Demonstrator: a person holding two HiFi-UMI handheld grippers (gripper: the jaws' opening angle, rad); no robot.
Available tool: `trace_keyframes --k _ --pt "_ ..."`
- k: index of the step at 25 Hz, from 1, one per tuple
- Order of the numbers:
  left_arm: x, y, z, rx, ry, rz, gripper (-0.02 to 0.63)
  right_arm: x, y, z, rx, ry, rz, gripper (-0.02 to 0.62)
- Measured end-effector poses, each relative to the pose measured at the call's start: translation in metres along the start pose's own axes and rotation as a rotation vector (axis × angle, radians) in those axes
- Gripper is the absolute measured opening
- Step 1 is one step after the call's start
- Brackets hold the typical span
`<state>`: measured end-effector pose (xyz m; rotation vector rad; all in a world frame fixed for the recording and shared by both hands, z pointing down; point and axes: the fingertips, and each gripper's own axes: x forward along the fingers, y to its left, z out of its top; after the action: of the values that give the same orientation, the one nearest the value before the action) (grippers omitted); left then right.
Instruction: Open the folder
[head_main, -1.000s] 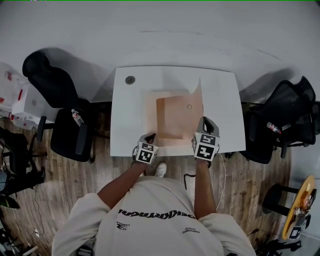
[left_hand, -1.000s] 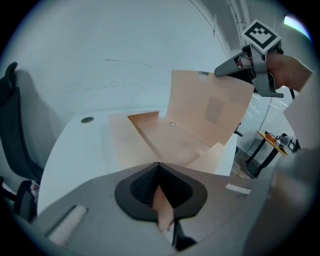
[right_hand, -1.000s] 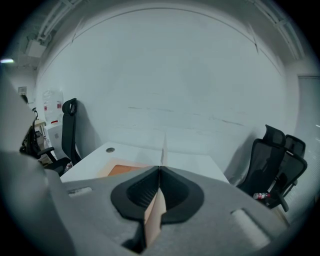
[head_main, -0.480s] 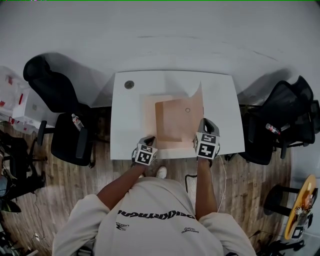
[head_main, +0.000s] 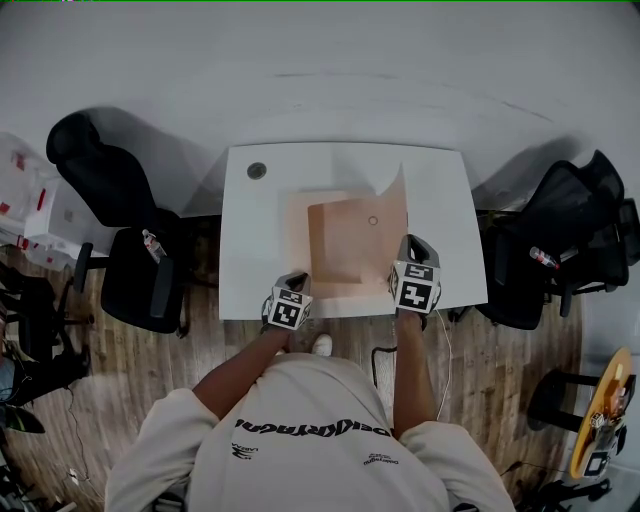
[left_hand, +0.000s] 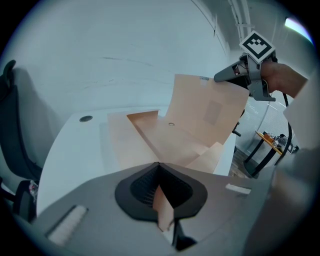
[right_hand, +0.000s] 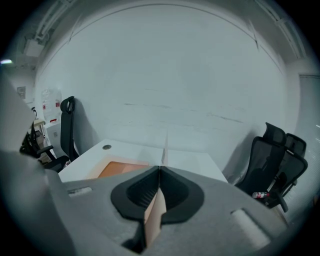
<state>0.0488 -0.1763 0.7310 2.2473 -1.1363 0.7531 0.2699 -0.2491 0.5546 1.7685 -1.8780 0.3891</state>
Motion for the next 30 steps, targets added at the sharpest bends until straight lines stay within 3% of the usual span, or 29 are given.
trace_keyframes --k 30 --pt "-0.002 0.001 0.0 -0.024 0.023 -0.03 -0.004 0.011 -0.061 -0.017 0.053 0.042 -0.075 0.003"
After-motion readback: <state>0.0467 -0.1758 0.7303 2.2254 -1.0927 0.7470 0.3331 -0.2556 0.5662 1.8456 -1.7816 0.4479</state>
